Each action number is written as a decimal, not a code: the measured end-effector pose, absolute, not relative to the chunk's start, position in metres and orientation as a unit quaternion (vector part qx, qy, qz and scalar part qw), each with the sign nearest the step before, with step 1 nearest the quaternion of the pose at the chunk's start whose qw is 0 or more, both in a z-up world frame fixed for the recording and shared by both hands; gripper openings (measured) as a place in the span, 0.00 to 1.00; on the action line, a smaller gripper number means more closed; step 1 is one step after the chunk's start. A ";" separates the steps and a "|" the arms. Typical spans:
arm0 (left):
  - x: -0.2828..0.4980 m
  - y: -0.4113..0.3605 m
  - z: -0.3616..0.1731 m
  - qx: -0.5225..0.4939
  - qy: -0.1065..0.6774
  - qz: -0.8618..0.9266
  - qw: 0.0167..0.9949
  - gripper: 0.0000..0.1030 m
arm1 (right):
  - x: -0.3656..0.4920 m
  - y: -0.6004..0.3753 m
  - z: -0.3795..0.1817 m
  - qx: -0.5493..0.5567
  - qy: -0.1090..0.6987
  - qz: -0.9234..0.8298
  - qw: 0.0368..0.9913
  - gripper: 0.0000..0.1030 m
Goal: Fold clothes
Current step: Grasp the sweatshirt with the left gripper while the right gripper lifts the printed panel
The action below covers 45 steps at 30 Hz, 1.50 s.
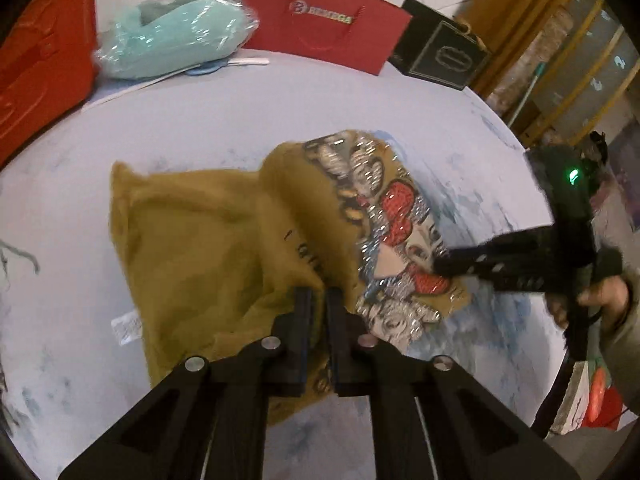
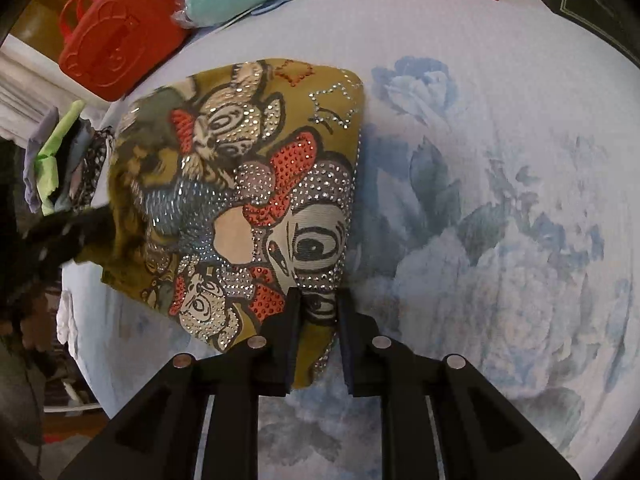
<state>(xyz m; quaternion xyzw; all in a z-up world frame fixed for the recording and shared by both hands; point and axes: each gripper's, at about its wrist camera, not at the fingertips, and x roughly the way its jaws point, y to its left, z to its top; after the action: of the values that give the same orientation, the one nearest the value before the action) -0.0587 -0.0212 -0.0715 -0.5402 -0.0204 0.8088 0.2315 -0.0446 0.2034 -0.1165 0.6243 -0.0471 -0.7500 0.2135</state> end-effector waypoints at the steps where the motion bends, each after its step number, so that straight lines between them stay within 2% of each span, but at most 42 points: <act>1: -0.058 -0.026 -0.073 -0.542 -0.018 0.810 0.223 0.08 | -0.044 0.203 -0.111 0.619 -0.044 -0.755 0.214 0.17; 7: -0.055 -0.049 -0.075 -0.545 -0.020 0.819 0.177 0.11 | -0.054 0.188 -0.060 0.570 -0.016 -0.785 0.242 0.19; 8: -0.055 -0.054 -0.072 -0.541 -0.024 0.823 0.169 0.16 | -0.059 0.183 -0.055 0.567 -0.007 -0.787 0.244 0.19; 11: -0.058 -0.073 -0.058 -0.521 -0.035 0.840 0.145 0.37 | -0.069 0.167 -0.052 0.570 0.010 -0.784 0.245 0.19; 16: -0.073 -0.081 -0.061 -0.529 -0.039 0.837 0.132 0.37 | -0.078 0.153 -0.042 0.558 0.032 -0.786 0.264 0.20; 17: -0.075 -0.079 -0.063 -0.532 -0.042 0.834 0.137 0.37 | -0.082 0.149 -0.038 0.555 0.034 -0.785 0.274 0.24; 19: -0.072 -0.073 -0.069 -0.538 -0.040 0.829 0.146 0.37 | -0.095 0.136 -0.033 0.550 0.047 -0.784 0.283 0.52; 26: -0.058 -0.078 -0.085 -0.565 -0.045 0.811 0.146 0.38 | -0.124 0.092 -0.035 0.544 0.119 -0.764 0.326 0.53; 28: -0.056 -0.079 -0.090 -0.570 -0.046 0.807 0.146 0.38 | -0.132 0.079 -0.039 0.545 0.140 -0.752 0.344 0.58; 29: -0.057 -0.078 -0.093 -0.572 -0.047 0.806 0.141 0.32 | -0.136 0.072 -0.044 0.549 0.149 -0.742 0.354 0.59; 30: -0.058 -0.078 -0.095 -0.574 -0.050 0.805 0.138 0.09 | -0.139 0.064 -0.050 0.553 0.159 -0.732 0.364 0.59; 31: -0.060 -0.078 -0.097 -0.576 -0.053 0.804 0.135 0.07 | -0.140 0.059 -0.056 0.559 0.168 -0.723 0.370 0.59; 32: -0.061 -0.078 -0.099 -0.578 -0.056 0.803 0.132 0.07 | -0.141 0.055 -0.063 0.565 0.177 -0.714 0.375 0.57; 33: -0.062 -0.078 -0.095 -0.572 -0.056 0.809 0.129 0.06 | -0.141 0.050 -0.071 0.573 0.188 -0.703 0.377 0.32; 34: -0.061 -0.078 -0.091 -0.564 -0.055 0.814 0.125 0.06 | -0.138 0.046 -0.080 0.583 0.206 -0.694 0.370 0.01; 37: -0.057 -0.083 -0.069 -0.531 -0.060 0.837 0.118 0.06 | -0.122 0.061 -0.072 0.559 0.208 -0.716 0.363 0.00; 41: -0.050 -0.091 -0.045 -0.501 -0.065 0.855 0.114 0.06 | -0.091 0.125 -0.039 0.537 0.125 -0.746 0.374 0.00; 45: -0.061 -0.098 -0.049 -0.508 -0.078 0.853 0.088 0.13 | -0.067 0.177 -0.058 0.569 0.058 -0.751 0.332 0.00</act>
<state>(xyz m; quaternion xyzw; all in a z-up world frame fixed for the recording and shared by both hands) -0.0612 -0.0984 -0.0487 -0.5081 -0.0776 0.8533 0.0879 -0.0675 0.1772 -0.0580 0.5686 0.0582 -0.7506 0.3316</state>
